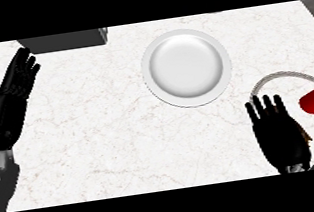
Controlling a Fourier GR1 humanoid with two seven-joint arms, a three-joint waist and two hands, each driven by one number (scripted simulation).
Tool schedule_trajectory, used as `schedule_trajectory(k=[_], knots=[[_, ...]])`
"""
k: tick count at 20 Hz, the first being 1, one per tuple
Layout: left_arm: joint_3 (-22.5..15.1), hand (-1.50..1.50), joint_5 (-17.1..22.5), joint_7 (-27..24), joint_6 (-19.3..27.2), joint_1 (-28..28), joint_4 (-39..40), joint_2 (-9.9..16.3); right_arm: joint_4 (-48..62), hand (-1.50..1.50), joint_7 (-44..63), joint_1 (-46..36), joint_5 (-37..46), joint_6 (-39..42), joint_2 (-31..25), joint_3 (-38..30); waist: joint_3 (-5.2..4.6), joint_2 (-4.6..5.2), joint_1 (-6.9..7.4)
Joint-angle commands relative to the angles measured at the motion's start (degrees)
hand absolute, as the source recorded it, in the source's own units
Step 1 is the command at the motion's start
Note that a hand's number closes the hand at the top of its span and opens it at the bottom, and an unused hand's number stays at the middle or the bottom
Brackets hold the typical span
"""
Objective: Pick the sweet potato from the placemat and place it in the plate
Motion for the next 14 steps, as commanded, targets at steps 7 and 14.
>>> schedule_trajectory(k=[7,14], knots=[[1.6,0.00,-3.8,-2.6,-2.6,-1.2,3.7,-3.9,15.8,-1.50,-7.4,-2.4,2.8,-7.4,1.6,-6.5,0.01,0.11,0.04],[4.1,0.00,-5.3,-3.9,-4.9,0.2,5.0,-5.5,16.5,-1.50,-10.4,-2.9,4.3,-5.3,2.7,-10.6,-0.01,0.06,-0.03]])
